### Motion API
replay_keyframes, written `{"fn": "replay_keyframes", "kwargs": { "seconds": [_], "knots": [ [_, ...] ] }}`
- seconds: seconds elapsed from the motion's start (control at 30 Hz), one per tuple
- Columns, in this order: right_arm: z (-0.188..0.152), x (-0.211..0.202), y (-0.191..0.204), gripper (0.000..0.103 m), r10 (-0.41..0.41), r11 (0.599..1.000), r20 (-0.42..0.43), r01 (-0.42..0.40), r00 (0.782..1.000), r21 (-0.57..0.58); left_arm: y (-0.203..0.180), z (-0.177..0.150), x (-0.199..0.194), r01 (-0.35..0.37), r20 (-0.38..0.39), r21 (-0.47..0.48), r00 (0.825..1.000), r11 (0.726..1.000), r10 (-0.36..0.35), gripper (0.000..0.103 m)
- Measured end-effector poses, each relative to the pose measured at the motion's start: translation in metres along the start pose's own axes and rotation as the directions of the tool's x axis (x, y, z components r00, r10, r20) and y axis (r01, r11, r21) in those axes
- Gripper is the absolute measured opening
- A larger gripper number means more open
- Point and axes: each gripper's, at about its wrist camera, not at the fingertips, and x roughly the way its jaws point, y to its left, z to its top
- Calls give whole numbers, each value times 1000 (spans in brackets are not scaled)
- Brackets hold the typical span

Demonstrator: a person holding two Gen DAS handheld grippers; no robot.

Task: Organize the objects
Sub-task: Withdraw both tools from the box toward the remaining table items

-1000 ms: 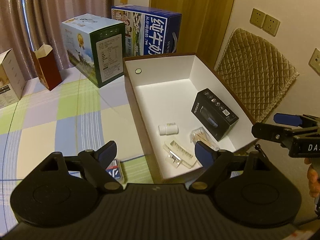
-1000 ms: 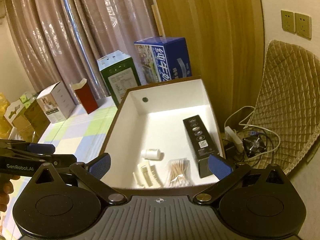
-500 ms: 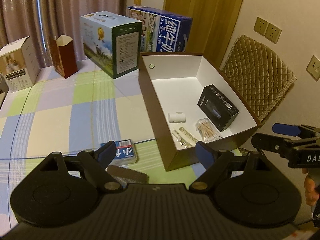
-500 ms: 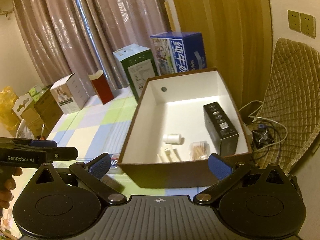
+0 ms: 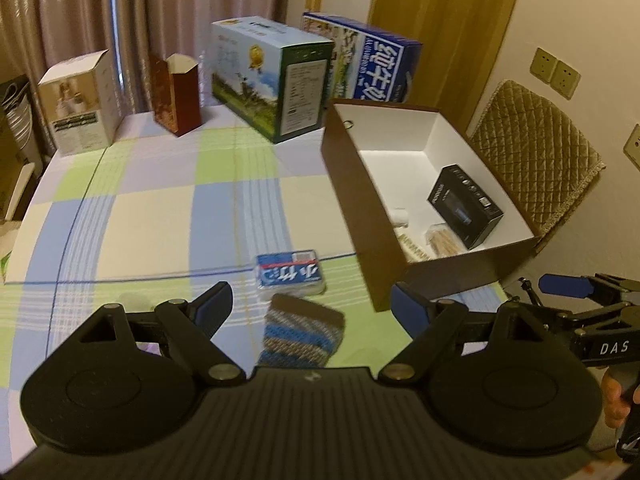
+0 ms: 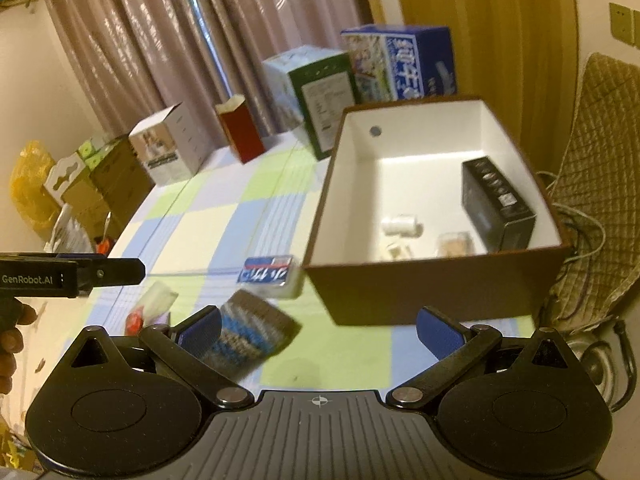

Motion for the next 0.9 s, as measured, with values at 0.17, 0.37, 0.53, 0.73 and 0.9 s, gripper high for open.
{"fn": "replay_keyframes", "kwargs": {
  "seconds": [0.17, 0.37, 0.53, 0.73, 0.9],
  "knots": [
    [-9, 12, 18, 101, 19, 1000, -34, -19, 999, -13, 24, -11, -7, -22, -13, -28, 1000, 999, 21, 83],
    [-16, 28, 39, 101, 39, 999, -69, -41, 997, -29, 55, -23, -17, -68, -22, -63, 998, 996, 67, 83],
    [-21, 42, 57, 101, 58, 997, -100, -63, 993, -49, 85, -36, -25, -117, -44, -105, 993, 988, 113, 83],
    [-26, 61, 74, 101, 67, 996, -136, -75, 988, -57, 118, -54, -32, -172, -71, -149, 984, 974, 163, 84],
    [-32, 76, 84, 101, 67, 996, -163, -76, 984, -50, 136, -69, -33, -204, -100, -160, 977, 966, 189, 84]
  ]
}}
